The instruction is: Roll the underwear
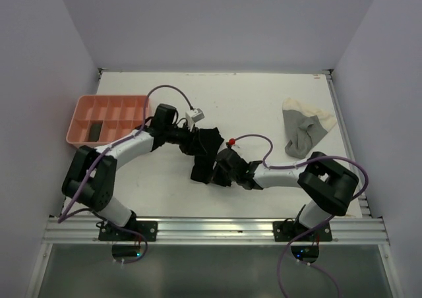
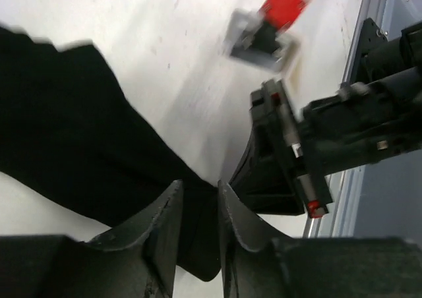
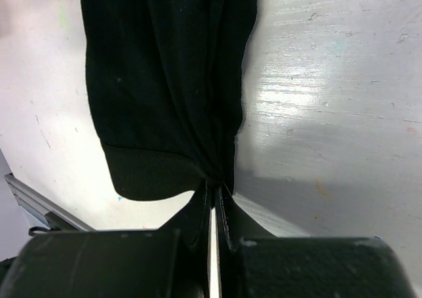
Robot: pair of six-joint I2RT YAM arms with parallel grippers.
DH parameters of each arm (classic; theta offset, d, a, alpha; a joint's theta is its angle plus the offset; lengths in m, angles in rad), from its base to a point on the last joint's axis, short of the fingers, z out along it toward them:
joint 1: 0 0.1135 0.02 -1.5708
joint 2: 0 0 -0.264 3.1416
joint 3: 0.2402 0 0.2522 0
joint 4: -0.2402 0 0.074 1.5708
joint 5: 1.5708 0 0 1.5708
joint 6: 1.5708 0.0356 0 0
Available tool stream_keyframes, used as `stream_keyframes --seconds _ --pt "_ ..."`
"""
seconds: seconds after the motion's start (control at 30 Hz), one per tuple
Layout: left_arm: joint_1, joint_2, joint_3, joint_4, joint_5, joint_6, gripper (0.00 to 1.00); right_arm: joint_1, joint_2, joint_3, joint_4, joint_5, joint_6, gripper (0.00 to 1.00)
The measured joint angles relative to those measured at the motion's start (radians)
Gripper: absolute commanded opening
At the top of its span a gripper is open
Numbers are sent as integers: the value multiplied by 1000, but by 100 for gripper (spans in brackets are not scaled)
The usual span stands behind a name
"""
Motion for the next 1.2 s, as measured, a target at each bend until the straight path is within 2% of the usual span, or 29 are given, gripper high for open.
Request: stream_keyframes --seconds 0.23,0.33,0.37,0.4,0.47,0.6,0.7,0.87,1.0,1.2 --pt "44 297 -48 -13 68 -24 18 0 0 -5 11 -5 1 0" --pt "63 346 -35 -10 118 -42 16 0 -12 -9 5 -14 -6 10" --pt "69 356 -29 -14 129 -42 16 0 -25 -13 -5 -14 -15 21" --pt "71 361 -24 -18 135 -41 16 0 -44 -16 -21 -10 -21 28" --pt "76 368 -16 -33 142 -30 17 0 -119 -27 -85 12 -57 35" --pt "76 369 0 -71 140 20 23 -34 -306 -16 -176 57 -151 28" --pt "76 367 9 -100 153 64 32 -122 -329 41 -191 57 -216 24" --pt "76 335 11 -143 153 129 40 -209 -172 165 -183 33 -306 20" --pt "78 252 -17 -160 104 180 40 -217 -37 209 -150 -21 -335 20" --pt "91 111 -47 -189 106 236 40 -238 76 264 -87 -100 -338 19"
